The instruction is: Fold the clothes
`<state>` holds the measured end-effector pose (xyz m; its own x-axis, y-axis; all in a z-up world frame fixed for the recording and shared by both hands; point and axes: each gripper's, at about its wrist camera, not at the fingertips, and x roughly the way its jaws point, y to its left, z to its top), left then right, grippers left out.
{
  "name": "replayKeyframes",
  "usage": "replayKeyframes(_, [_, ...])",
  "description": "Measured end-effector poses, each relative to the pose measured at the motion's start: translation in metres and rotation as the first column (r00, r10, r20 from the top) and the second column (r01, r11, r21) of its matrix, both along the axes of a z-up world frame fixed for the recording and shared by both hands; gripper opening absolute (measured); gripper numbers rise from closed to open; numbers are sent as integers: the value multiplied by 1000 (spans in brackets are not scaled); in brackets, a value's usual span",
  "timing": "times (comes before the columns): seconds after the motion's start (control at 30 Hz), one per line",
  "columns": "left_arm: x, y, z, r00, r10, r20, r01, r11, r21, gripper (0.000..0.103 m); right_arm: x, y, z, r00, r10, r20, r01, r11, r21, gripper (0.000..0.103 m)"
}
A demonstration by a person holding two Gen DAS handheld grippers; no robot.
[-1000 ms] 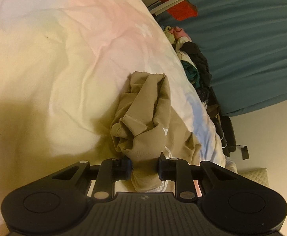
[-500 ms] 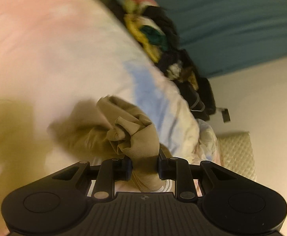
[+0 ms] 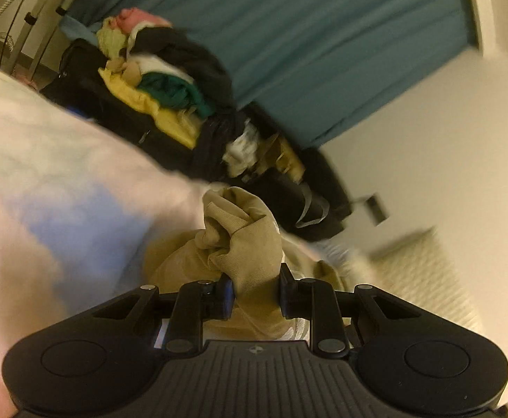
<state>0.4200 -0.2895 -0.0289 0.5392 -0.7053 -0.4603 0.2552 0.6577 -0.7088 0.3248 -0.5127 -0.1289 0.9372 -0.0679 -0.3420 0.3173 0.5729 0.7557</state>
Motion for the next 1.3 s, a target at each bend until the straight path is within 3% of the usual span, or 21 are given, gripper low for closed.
replayKeyframes(0.1, [-7, 0, -53, 998, -40, -47, 44, 996, 78, 26, -7, 1, -55, 995, 28, -99, -25, 999, 25, 23])
replayKeyframes(0.2, [-26, 6, -88, 996, -84, -35, 89, 982, 164, 26, -28, 10, -99, 988, 58, -145, -50, 997, 57, 23])
replayKeyframes(0.3, [-34, 15, -108, 994, -102, -30, 106, 977, 188, 29, -46, 14, -122, 989, 49, -138, -28, 989, 146, 26])
replayKeyframes(0.4, [-37, 12, -103, 995, -96, -16, 97, 968, 233, 34, -52, 21, -115, 982, 47, -182, -16, 985, 169, 26])
replayKeyframes(0.53, [-51, 14, -76, 993, -114, 27, 99, 937, 334, 34, -61, 34, -80, 953, 58, -298, -29, 994, 101, 26])
replayKeyframes(0.63, [-80, 27, -43, 988, -134, 76, 98, 927, 361, 38, -81, 47, -49, 945, 67, -322, -58, 998, 37, 26])
replayKeyframes(0.8, [-128, 40, 22, 969, -179, 172, 99, 914, 393, 45, -118, 77, 12, 955, 81, -284, -118, 986, -116, 26])
replayKeyframes(0.87, [-149, 42, 45, 956, -196, 219, 92, 908, 409, 52, -133, 94, 37, 961, 81, -265, -133, 974, -185, 26])
replayKeyframes(0.9, [-163, 47, 57, 947, -203, 248, 85, 906, 416, 60, -142, 102, 46, 963, 83, -256, -141, 966, -216, 28])
replayKeyframes(0.93, [-177, 52, 69, 938, -210, 277, 78, 903, 422, 72, -152, 111, 55, 965, 86, -247, -148, 958, -247, 32])
replayKeyframes(0.97, [-190, 56, 81, 927, -218, 305, 71, 901, 428, 80, -161, 119, 64, 968, 87, -236, -152, 949, -276, 51])
replayKeyframes(1.0, [-205, 63, 92, 915, -221, 337, 57, 899, 433, 93, -170, 127, 71, 972, 82, -218, -148, 942, -303, 77])
replayKeyframes(1.03, [-222, 70, 104, 903, -222, 368, 44, 899, 435, 100, -179, 135, 78, 977, 78, -200, -142, 933, -330, 89])
replayKeyframes(1.07, [-238, 78, 113, 893, -220, 393, 31, 900, 435, 101, -190, 143, 84, 981, 72, -180, -133, 924, -358, 93])
replayKeyframes(1.3, [-323, 137, 140, 847, -208, 489, -25, 903, 428, 103, -250, 186, 101, 988, 88, -124, -135, 882, -451, 92])
